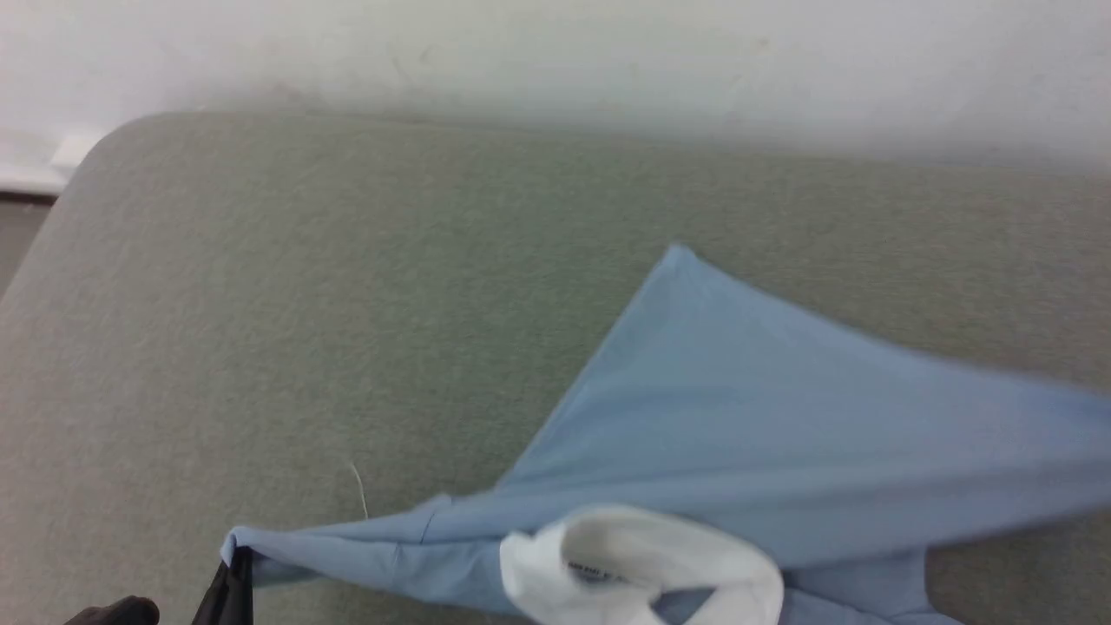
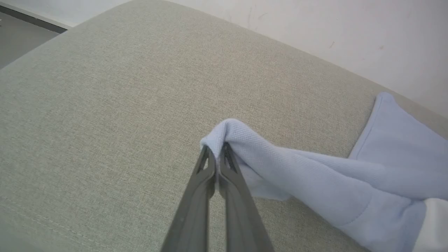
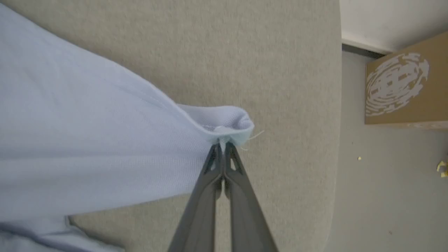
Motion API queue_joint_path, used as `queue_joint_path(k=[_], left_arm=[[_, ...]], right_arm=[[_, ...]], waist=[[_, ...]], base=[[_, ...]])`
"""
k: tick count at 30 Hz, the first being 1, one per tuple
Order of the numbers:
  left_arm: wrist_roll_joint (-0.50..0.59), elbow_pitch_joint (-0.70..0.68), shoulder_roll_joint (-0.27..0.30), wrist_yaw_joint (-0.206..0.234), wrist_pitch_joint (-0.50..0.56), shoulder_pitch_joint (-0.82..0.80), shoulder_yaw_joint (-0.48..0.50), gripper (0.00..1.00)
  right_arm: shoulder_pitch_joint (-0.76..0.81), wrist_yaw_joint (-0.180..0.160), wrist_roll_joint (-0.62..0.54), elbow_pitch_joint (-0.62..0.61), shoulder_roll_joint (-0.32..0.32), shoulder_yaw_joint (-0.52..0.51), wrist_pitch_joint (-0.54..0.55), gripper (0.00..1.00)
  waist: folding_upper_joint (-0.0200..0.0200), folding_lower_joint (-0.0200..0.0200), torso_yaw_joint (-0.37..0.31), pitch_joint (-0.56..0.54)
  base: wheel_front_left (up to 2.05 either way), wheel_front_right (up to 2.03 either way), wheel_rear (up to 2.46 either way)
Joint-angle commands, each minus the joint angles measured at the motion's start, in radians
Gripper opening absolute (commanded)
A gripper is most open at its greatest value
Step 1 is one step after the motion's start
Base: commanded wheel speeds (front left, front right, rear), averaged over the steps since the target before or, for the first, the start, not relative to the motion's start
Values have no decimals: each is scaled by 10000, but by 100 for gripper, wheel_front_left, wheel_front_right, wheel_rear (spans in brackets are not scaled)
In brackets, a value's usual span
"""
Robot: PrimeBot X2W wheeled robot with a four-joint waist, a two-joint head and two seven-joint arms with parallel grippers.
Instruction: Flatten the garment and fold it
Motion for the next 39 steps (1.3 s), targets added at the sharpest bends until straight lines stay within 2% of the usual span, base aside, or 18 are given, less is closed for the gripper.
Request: queue_joint_path(k=[1,6,10,11,12,15,20,23,26,30,34,39], left_arm=[[-20,-35,68,87,-8,99,106,0],[-86,-8,155,147,82,258,195,0],[-117,48,194,163,146,243,205,0],[-125,59,196,170,156,239,209,0],[-132,64,195,181,161,234,213,0],[-130,31,205,220,213,202,198,0],[-94,-125,245,271,284,87,171,0],[-57,-229,235,246,283,-116,103,0],[-19,-288,137,166,247,-506,-54,0],[101,-262,-30,-15,223,-1137,-431,0],[114,-74,-190,-232,173,-1635,-703,0],[12,242,-384,-409,-12,-1952,-792,0]], right_arm=[[673,-9,-11,-277,180,-312,119,0],[3770,-9,107,-1502,1912,-1867,549,0],[5095,-9,177,-1843,3520,-2362,447,0],[5234,-9,231,-1892,3794,-2346,351,33],[5270,-9,258,-1985,3936,-2281,118,100],[4913,-9,209,-2217,3992,-2155,-1160,100],[3114,-9,-135,-1871,3814,-1654,-4019,100],[1792,-9,-229,-1266,3723,-775,-5619,100],[504,-9,-391,-330,3618,250,-6477,100],[-1151,-9,-262,1156,3434,1967,-6308,100],[-2471,-9,211,2499,3080,3558,-5297,100],[-3700,-9,836,3801,2820,4915,-4008,100]], waist=[[0,2,-822,-541],[0,2,-1126,-464],[0,2,-1247,-408],[0,2,-1277,-397],[0,2,-1311,-395],[0,2,-1383,-386],[0,2,-1426,-220],[0,2,-1268,35],[0,2,-985,369],[0,2,-584,757],[0,2,-157,1014],[0,2,186,1261]], base=[[0,0,0],[0,0,0],[0,0,0],[0,0,0],[0,0,0],[0,0,0],[0,0,0],[0,0,0],[0,0,0],[0,0,0],[0,0,0],[0,0,0]])
